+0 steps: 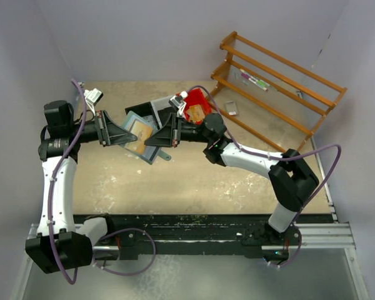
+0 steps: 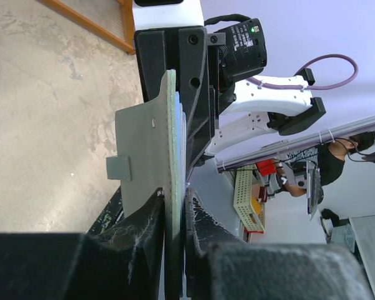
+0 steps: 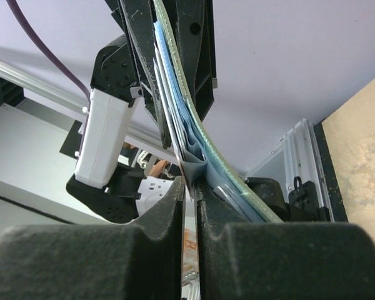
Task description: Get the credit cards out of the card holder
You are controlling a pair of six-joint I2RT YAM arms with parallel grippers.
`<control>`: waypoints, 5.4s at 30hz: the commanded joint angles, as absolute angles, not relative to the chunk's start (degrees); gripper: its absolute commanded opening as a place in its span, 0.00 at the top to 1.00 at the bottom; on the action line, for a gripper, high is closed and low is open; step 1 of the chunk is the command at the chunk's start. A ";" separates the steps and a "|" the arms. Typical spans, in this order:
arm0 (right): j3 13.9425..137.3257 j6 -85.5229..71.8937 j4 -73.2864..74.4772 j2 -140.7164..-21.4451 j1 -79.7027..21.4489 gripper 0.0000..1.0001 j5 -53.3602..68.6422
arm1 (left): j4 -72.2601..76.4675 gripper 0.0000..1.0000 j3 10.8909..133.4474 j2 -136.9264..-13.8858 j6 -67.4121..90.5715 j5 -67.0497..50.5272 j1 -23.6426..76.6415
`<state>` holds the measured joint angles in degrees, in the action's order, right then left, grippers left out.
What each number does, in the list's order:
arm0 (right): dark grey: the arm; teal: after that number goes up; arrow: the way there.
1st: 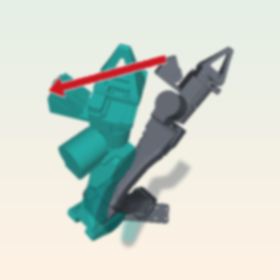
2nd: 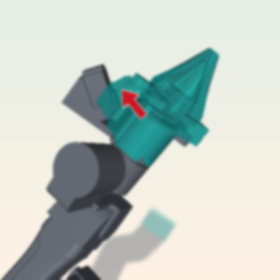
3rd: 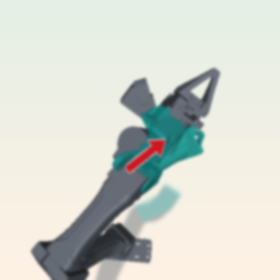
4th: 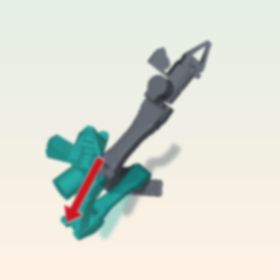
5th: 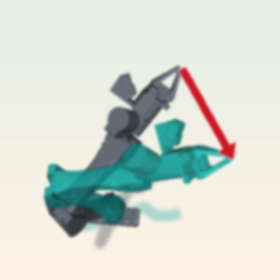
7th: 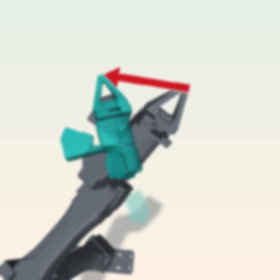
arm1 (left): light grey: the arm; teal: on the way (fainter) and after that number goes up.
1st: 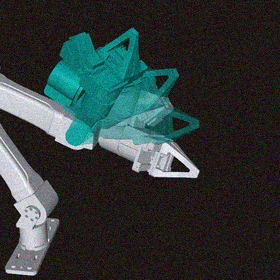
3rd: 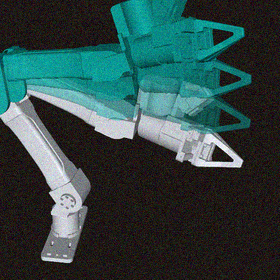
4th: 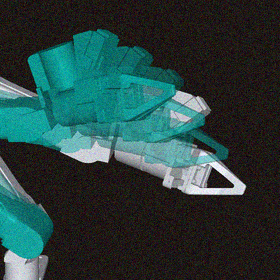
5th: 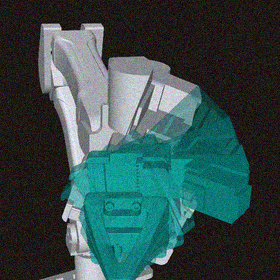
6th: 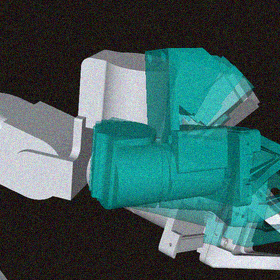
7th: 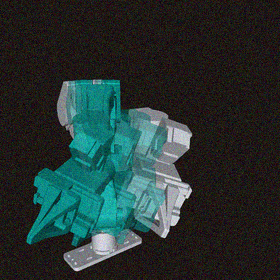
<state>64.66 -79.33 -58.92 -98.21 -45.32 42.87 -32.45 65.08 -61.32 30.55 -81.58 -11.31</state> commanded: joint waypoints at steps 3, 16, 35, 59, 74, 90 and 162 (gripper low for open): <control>66.95 -79.72 -62.08 -97.73 -44.84 1.00 41.21 | -34.85 0.80 68.01 -59.66 26.86 -84.05 -11.31; 73.83 -75.47 -54.98 -101.52 -46.67 1.00 45.28 | -36.03 0.60 68.05 -59.62 26.39 -85.48 -11.34; 67.68 -75.02 -57.98 -98.61 -45.36 1.00 47.48 | -36.60 0.78 69.41 -60.31 26.19 -85.08 -11.34; 65.84 -81.38 -65.24 -97.87 -44.26 0.73 41.36 | -36.16 0.86 69.21 -59.77 26.36 -85.17 -11.26; 63.37 -81.04 -64.81 -96.33 -43.45 1.00 40.78 | -36.97 0.86 69.08 -59.77 25.23 -84.28 -11.31; 62.02 -81.35 -65.78 -95.65 -43.18 0.80 39.52 | -37.08 0.78 69.43 -59.52 25.23 -82.97 -11.27; 64.21 -86.35 -75.54 -101.24 -45.43 1.00 46.03 | -38.54 0.67 69.21 -61.12 25.36 -87.61 -11.33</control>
